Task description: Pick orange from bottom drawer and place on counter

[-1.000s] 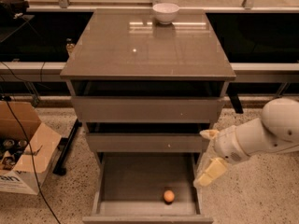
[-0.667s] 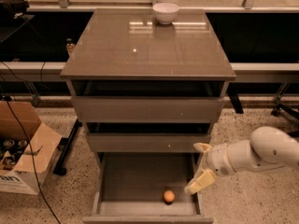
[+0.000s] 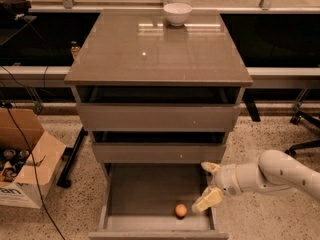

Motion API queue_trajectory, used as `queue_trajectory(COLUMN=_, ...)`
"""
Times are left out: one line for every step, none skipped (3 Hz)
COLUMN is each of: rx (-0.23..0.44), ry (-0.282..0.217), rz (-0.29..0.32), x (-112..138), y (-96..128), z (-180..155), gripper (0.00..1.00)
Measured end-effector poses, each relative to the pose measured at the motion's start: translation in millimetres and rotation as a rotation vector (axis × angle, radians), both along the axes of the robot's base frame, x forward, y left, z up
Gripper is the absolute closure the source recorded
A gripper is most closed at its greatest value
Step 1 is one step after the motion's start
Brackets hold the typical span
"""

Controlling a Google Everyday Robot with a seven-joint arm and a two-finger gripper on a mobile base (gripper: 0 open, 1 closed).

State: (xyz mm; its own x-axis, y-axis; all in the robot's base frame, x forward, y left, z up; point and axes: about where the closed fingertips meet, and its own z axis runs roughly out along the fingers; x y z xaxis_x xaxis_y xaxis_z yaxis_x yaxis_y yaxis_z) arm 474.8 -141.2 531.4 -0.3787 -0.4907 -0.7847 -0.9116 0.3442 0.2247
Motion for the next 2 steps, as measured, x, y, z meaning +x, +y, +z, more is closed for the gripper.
queue_trajectory(rx=0.008, ry=0.013, rz=-0.018, x=2, y=2, z=-4, gripper=0.00)
queue_trajectory(rx=0.004, ry=0.059, rz=-0.054, x=10, y=13, z=-44, gripper=0.00)
